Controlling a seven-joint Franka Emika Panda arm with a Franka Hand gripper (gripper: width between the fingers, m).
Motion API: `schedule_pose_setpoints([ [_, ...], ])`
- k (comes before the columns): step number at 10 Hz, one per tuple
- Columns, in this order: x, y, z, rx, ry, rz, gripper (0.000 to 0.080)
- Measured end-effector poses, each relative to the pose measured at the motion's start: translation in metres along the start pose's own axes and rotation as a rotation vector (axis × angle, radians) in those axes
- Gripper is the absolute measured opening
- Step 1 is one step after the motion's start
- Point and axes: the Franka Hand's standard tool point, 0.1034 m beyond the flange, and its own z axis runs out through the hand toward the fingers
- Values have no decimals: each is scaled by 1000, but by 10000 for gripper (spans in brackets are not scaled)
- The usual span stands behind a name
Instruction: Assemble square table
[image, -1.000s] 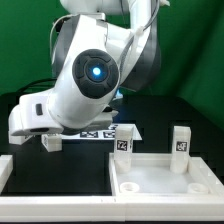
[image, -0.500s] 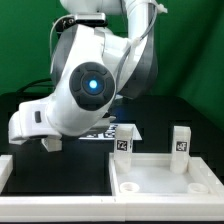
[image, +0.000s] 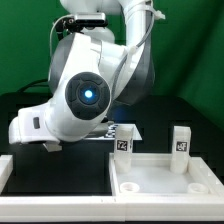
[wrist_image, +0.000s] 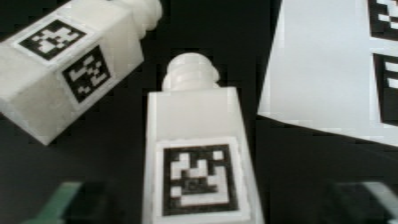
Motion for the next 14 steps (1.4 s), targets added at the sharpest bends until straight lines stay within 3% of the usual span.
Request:
schedule_pose_setpoints([
  [1,0,0,0,0,0,0,505],
  [2,0,0,0,0,0,0,328],
  [3,0,0,0,0,0,0,287],
  [9,-3,-1,-5,0,-12,-4,287],
  [11,-27,-4,-70,-6,-27,0,288],
  [12,-34,0,-90,-23,-24,-39,288],
  [13,-37,5,-96,-43,-16,-64,288],
  [14,-34,4,-94,-42,-11,-62,288],
])
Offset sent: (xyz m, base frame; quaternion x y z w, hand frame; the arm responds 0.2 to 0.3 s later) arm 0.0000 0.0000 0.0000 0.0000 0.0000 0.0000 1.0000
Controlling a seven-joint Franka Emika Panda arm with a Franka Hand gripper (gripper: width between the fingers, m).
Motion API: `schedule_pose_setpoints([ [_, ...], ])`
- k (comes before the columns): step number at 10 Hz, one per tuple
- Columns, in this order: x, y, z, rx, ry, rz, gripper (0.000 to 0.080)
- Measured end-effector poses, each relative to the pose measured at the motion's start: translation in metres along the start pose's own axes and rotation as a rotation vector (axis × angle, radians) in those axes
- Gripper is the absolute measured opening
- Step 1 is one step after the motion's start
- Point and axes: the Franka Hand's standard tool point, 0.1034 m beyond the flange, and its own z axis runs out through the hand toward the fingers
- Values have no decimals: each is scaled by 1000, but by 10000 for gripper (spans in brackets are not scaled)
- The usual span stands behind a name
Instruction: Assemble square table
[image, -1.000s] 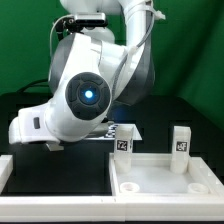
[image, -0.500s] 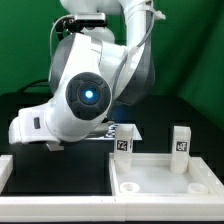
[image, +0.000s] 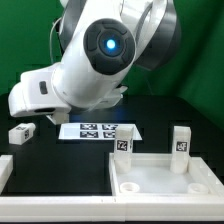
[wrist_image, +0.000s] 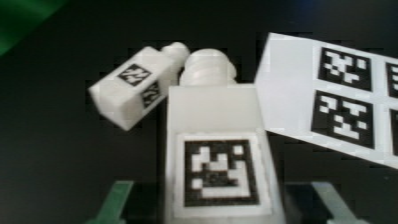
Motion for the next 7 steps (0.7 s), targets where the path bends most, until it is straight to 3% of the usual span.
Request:
schedule_pose_setpoints([
  [2,9,6,-10,-25,147,-2,288],
  [3,3,5,-14,-26,177,-7,288],
  [6,4,10,-99,-19,367,33,289],
  [7,9,3,-131,-9,445,94,289],
])
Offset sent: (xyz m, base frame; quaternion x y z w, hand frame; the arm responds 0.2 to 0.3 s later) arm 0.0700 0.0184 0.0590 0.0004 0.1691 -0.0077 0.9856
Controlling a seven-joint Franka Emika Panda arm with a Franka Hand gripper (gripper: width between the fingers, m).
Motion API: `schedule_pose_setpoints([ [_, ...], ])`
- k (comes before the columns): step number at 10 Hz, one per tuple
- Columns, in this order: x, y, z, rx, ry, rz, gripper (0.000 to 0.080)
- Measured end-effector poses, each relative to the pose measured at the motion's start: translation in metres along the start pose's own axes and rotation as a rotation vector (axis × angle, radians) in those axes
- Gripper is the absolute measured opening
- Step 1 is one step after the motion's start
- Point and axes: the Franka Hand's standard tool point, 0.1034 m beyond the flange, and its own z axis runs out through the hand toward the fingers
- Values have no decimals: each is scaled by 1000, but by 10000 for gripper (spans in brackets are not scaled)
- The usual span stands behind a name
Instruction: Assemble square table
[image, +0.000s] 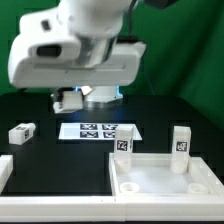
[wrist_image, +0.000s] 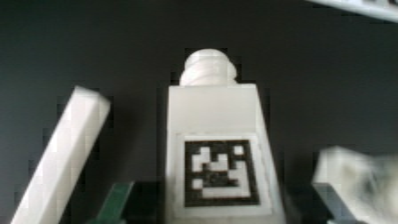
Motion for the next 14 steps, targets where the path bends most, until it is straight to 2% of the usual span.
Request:
schedule_pose_setpoints([
  [1,15,-22,-22,3,84,66,289],
  [2,22,-37,-29,-5,132,118,289],
  [3,23,-47,-26,-8,139,148,289],
  [4,34,-41,-31,-26,242,114,289],
  [6,33,-40,-31,-35,357,114,289],
  [7,40,-40,-35,-46,440,120,289],
  [8,45,-55,-40,-34,494,155,289],
  [10,75,-96,-55,23,678,205,289],
  [11,88,-120,-62,41,748,216,289],
  [12,97,-136,-70,55,825,226,289],
  [13,99,-147,-70,62,830,234,289],
  [14,99,-146,-70,58,830,226,289],
])
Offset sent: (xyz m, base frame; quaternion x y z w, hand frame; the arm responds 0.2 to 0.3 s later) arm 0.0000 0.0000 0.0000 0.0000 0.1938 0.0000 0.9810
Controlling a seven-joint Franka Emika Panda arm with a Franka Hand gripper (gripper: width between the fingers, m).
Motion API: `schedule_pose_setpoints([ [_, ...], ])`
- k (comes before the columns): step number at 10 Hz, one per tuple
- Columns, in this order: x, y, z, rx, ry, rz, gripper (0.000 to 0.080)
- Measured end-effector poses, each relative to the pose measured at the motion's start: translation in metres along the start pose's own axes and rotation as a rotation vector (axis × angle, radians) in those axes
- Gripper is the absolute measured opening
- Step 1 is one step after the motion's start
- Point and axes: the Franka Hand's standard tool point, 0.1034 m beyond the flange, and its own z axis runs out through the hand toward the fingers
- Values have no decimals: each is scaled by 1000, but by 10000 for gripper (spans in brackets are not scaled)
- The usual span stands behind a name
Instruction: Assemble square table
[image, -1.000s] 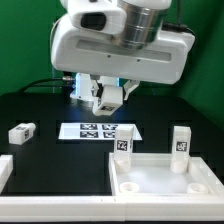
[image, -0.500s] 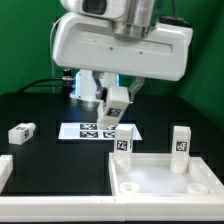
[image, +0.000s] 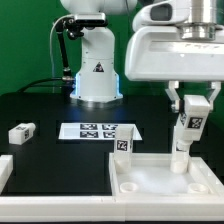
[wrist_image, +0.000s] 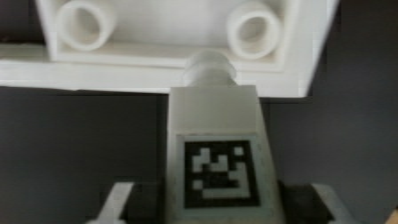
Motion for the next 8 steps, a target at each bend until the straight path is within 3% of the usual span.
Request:
schedule_pose_setpoints([
  [2,0,0,0,0,0,0,289],
  [5,-13,11,14,54,93,45,289],
  [8,-14,-11,29,94,159,119,289],
])
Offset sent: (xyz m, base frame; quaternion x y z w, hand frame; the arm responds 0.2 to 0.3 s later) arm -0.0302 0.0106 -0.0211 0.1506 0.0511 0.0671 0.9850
